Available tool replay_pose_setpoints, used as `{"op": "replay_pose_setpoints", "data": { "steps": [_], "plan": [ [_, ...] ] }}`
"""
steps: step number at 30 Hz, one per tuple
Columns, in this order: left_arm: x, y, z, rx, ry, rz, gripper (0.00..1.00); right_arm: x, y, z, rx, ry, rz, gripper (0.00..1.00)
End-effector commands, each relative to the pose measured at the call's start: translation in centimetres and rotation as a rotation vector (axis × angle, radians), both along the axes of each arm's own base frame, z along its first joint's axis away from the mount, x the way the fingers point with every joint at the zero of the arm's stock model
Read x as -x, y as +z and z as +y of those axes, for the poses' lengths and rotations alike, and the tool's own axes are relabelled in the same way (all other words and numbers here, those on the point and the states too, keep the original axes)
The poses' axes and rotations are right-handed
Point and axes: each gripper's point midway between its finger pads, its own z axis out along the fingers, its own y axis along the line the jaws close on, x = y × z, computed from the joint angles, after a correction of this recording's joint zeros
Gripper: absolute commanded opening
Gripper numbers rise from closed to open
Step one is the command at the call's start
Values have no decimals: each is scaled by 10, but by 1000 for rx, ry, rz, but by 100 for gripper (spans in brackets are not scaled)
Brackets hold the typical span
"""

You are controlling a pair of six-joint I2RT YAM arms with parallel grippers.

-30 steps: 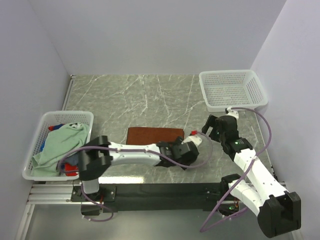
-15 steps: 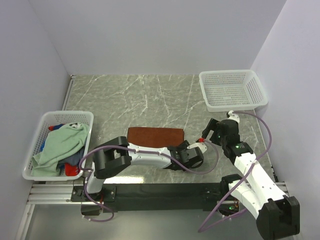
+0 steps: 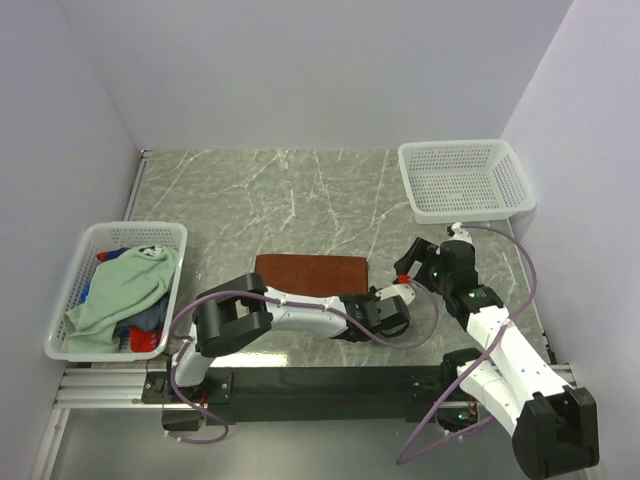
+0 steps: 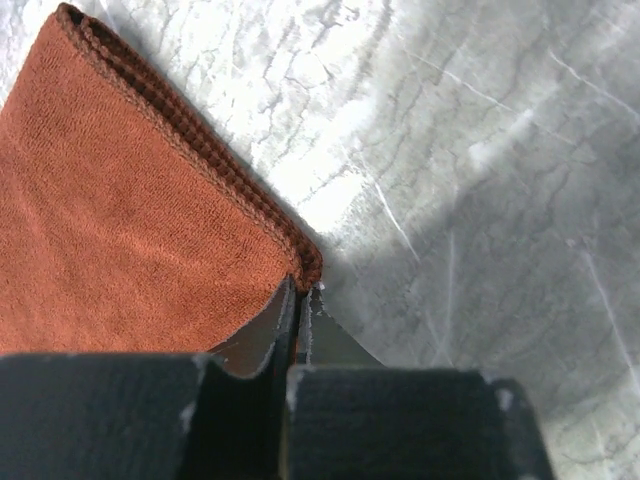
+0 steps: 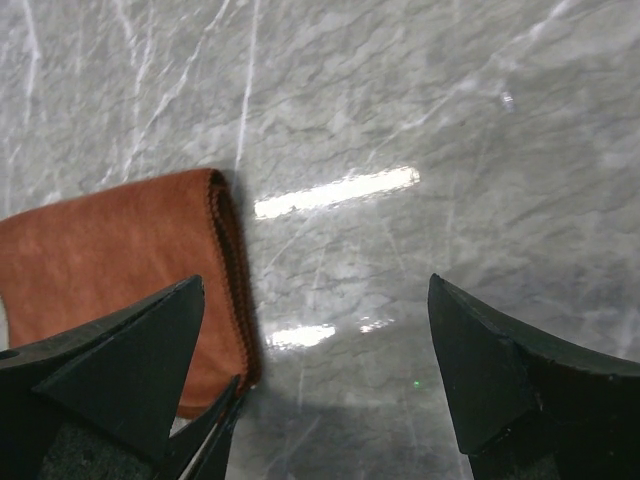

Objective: Fold and stack the towels
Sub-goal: Neatly place the folded towel into the bin

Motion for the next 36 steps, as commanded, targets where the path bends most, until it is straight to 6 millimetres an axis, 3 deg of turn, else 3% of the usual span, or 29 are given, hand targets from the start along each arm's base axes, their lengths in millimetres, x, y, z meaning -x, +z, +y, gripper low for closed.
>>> {"op": "replay_pose_setpoints", "data": {
  "steps": [1,10,14,21,27,36],
  "plan": [
    [-5,-11,20,-45,33,25,1,-8,9,14,-91,30,-47,99],
    [-13,46,19,166,65,41,1,-3,-7,62,-345,165,28,100],
    [-15,60,19,220,77,45,1,-1,-15,78,-475,172,82,100],
    [-19,72,16,264,92,43,1,-1,-40,90,-586,138,170,100],
    [-22,79,12,289,105,41,1,6,-64,116,-709,166,285,99],
    [-30,91,13,314,147,22,1,15,-78,149,-731,194,360,98]
  ]
}}
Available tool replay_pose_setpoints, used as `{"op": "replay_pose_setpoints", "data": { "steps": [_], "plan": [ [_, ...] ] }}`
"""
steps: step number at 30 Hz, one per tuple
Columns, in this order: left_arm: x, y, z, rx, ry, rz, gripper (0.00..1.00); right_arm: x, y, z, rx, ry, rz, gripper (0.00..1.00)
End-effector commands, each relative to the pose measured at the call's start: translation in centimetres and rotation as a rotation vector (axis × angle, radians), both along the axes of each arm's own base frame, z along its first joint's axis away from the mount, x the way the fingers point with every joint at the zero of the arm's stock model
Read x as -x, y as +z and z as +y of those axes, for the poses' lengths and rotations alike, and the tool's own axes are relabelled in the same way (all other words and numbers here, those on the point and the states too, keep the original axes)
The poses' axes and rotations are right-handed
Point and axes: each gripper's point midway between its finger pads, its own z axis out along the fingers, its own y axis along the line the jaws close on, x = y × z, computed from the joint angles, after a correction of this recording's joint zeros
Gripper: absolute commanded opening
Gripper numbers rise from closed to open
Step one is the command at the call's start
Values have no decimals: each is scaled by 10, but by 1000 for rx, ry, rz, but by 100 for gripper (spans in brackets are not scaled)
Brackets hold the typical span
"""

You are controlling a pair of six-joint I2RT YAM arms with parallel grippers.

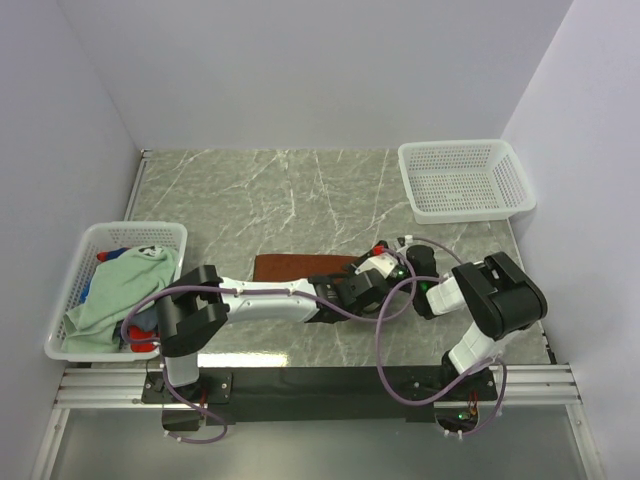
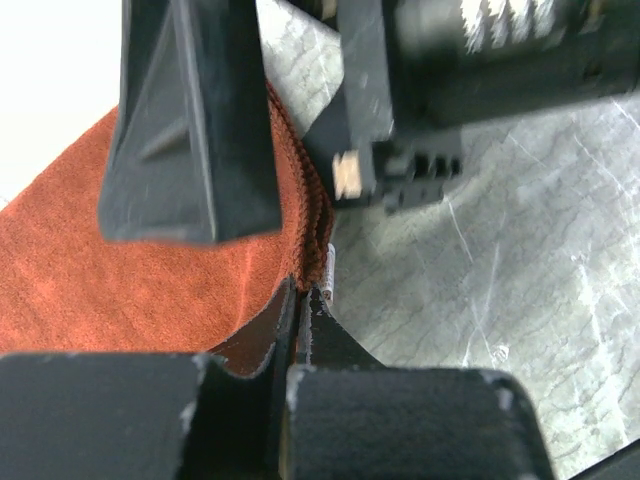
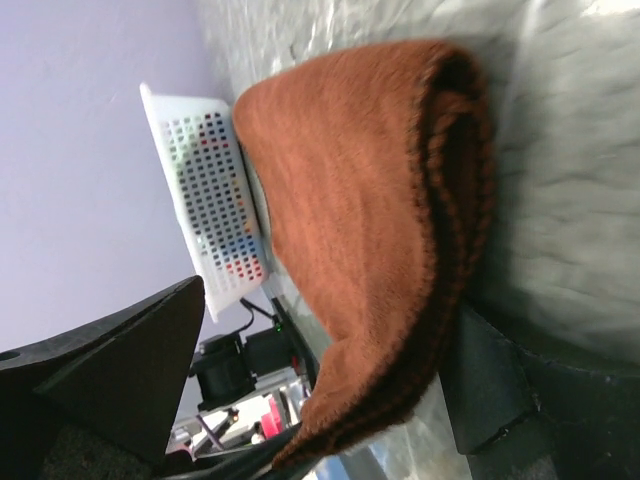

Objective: Fold and stack the towels
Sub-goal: Neatly place the folded towel into the bin

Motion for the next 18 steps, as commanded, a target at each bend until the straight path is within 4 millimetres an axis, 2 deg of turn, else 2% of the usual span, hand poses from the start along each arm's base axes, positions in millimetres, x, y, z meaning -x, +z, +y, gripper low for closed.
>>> {"op": "replay_pose_setpoints", "data": {
  "steps": [1,8,13,18],
  "plan": [
    [-12,39,-11,105,46,-39,1,15,-34,0,84,-12,122,98],
    [-19,42,-9,126,98,-50,1,12,-34,7,97,8,114,93],
    [-21,47,-16,166,111,-47,1,7,-33,11,95,27,102,89],
    [-16,39,-20,174,106,-9,1,0,-29,13,109,40,82,77]
  ]
}}
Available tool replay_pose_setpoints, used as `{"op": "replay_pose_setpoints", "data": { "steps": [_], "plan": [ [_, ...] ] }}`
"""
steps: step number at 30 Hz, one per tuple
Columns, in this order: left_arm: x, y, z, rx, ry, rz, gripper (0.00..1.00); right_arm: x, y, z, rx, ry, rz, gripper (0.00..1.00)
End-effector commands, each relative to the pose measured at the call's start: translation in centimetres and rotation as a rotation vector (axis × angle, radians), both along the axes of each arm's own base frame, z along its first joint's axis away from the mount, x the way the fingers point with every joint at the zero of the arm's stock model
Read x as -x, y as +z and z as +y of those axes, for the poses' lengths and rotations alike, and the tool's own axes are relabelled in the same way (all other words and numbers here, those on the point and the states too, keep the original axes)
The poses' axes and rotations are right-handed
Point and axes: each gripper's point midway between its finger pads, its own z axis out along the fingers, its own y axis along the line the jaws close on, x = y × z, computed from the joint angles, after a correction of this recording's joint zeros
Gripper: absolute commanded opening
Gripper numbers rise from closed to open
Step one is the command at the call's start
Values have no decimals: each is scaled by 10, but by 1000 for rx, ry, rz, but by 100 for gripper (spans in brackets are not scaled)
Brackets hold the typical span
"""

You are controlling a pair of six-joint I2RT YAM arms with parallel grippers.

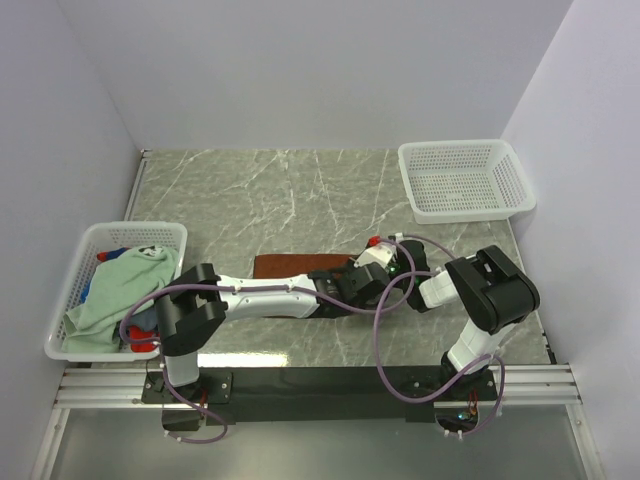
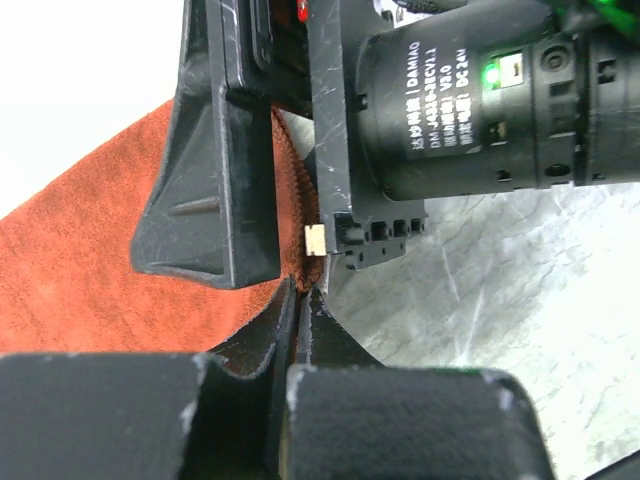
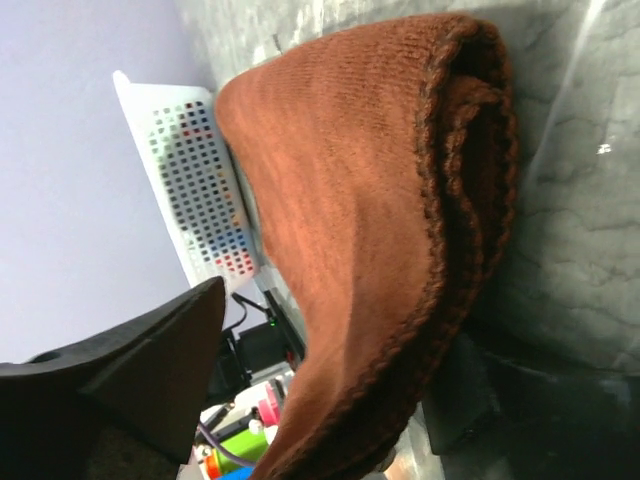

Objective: Fold and stack the towels
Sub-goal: Neatly place the folded towel into the bin

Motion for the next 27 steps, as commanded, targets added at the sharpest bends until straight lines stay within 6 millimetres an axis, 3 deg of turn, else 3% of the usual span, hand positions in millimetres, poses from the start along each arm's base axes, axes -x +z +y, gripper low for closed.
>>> {"op": "replay_pose_setpoints", "data": {
  "steps": [1,6,9,11,13,16,19,22,23,25,26,27],
  "plan": [
    [-2,24,-16,109,17,6,1,2,-23,-6,103,1,37,74],
    [6,15,-13,130,31,52,6,-6,-21,-7,148,21,7,49],
    [10,17,-9,149,40,67,24,-9,-21,-11,183,37,-14,29],
    [12,18,-10,159,34,79,43,-12,-21,-12,196,44,-22,9],
    [15,22,-10,174,32,90,64,-14,-22,-15,218,58,-30,0],
    [17,30,-8,203,40,102,79,-19,-21,-19,261,83,-50,0],
    [17,35,2,227,61,117,86,-28,-19,-25,324,115,-80,0],
    [11,32,24,242,113,144,89,-42,-18,-36,427,135,-119,0],
    [7,23,38,228,141,155,90,-48,-18,-42,467,133,-127,0],
    [5,33,52,269,163,170,91,-62,-13,-51,569,148,-158,0],
    [0,23,70,254,195,185,91,-78,0,-52,595,137,-195,0],
    [-1,34,78,287,198,192,91,-78,-2,-58,642,162,-190,0]
  ]
}}
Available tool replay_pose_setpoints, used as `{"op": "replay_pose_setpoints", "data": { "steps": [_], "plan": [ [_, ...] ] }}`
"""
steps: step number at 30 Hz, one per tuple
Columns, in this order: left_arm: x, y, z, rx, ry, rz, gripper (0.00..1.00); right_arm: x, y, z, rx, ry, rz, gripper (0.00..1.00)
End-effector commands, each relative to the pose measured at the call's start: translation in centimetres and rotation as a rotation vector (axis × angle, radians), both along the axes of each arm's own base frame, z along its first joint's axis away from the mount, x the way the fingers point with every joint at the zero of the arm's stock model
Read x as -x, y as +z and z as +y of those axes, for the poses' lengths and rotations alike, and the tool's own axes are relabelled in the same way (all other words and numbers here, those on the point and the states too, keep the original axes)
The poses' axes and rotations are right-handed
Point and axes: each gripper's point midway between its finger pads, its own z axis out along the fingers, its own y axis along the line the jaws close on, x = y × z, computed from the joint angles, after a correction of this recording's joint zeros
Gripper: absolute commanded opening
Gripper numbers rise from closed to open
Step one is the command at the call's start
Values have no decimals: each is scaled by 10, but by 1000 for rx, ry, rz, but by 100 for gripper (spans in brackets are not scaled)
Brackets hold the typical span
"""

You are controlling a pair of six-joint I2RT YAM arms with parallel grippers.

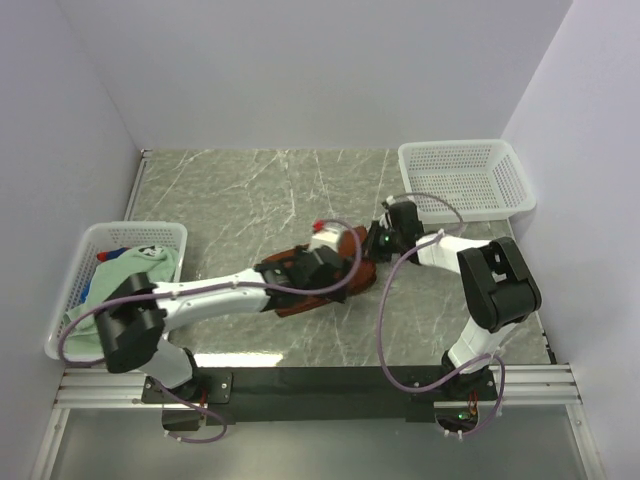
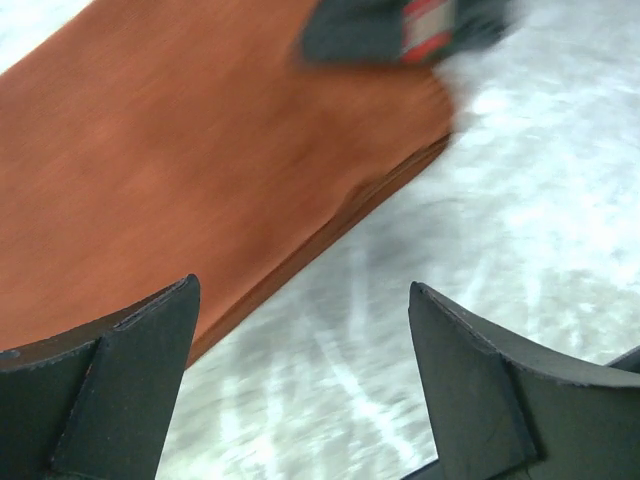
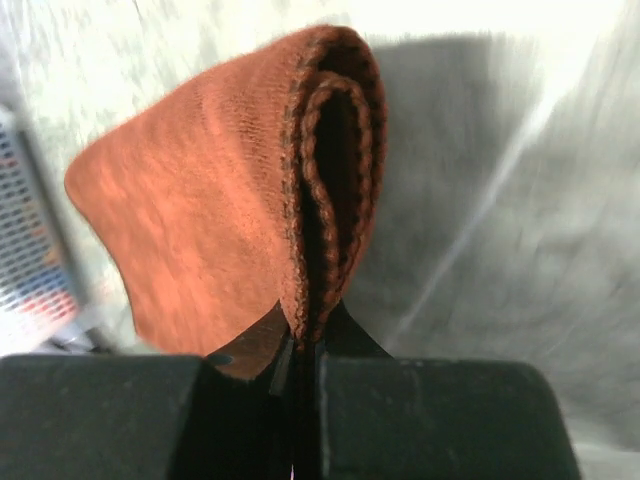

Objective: Fold and stack the towels
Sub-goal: Neatly place the folded towel into the bin

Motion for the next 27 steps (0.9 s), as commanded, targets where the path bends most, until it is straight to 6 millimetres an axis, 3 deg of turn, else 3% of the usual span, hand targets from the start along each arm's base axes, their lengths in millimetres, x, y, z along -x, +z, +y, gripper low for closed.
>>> {"op": "replay_pose_setpoints", "data": {
  "steps": [1,4,5,11,15,17,22,27],
  "plan": [
    [-13,11,41,60,88,59,91,-28,14,-30,229,19,-94,0],
    [-23,21,76,58,134,62,95,-53,33,-45,359,16,-146,0],
    [-32,22,99,39,185,64,96,-61,37,-51,400,12,-157,0],
    [-60,96,174,38,359,-87,99,-116,83,-84,652,14,-252,0],
    [-72,128,222,-26,447,-241,99,-138,103,-109,784,-5,-277,0],
    [-74,116,240,-82,501,-277,99,-152,117,-119,828,-29,-296,0],
    [-74,78,246,-132,511,-233,99,-169,148,-154,998,-78,-340,0],
    [-76,79,250,-143,527,-235,99,-191,182,-187,1098,-159,-423,0]
  ]
}}
